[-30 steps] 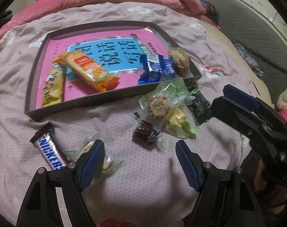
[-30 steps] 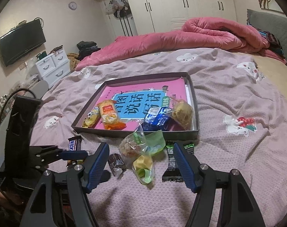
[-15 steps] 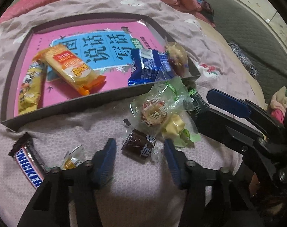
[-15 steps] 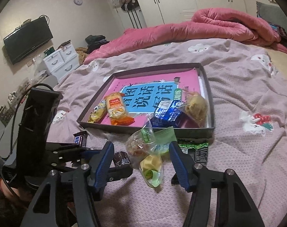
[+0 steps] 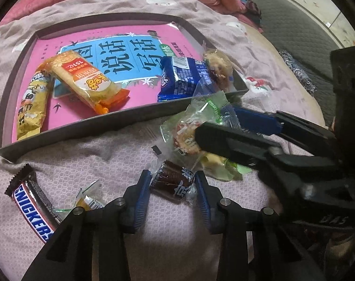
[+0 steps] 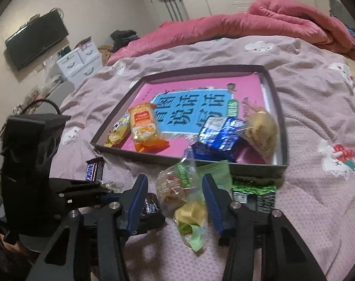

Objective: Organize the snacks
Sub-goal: 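Grasp the dark brown packet with left tool while right tool grasps the clear candy bag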

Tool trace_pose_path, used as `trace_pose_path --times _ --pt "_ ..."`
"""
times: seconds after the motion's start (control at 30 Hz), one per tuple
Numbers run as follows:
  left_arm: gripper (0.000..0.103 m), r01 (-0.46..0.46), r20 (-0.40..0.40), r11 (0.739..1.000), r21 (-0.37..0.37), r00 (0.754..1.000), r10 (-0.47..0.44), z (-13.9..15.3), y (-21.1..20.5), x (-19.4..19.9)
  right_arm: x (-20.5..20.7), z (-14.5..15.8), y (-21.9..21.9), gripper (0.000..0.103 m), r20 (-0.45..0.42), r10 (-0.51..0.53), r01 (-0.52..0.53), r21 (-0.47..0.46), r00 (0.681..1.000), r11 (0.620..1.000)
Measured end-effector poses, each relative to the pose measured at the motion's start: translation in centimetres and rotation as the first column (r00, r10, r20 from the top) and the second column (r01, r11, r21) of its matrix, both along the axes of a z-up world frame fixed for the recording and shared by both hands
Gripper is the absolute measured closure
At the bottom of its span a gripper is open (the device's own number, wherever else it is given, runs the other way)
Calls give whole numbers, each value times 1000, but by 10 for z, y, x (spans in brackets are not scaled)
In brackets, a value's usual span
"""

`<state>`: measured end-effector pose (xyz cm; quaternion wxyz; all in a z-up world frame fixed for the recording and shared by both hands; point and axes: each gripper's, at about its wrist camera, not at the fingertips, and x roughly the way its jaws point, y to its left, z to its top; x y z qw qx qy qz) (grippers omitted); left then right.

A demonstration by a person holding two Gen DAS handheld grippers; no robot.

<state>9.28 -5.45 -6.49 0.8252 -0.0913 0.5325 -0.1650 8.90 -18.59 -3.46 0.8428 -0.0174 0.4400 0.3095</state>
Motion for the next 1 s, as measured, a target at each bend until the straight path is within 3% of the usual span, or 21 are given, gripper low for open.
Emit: trace_pose_path --times 0.23,0.43,1.0 --pt "64 -8 -9 1000 -19 1000 8 -1 6 -4 7 -12 5 66 -61 16 -15 20 998 1000" --pt "64 -11 -11 1000 -29 1000 11 -1 7 -3 13 -19 13 67 -104 40 -37 34 994 999" --pt "65 -38 -3 997 -61 999 38 1 14 -5 -7 9 -15 71 3 -59 58 88 998 994"
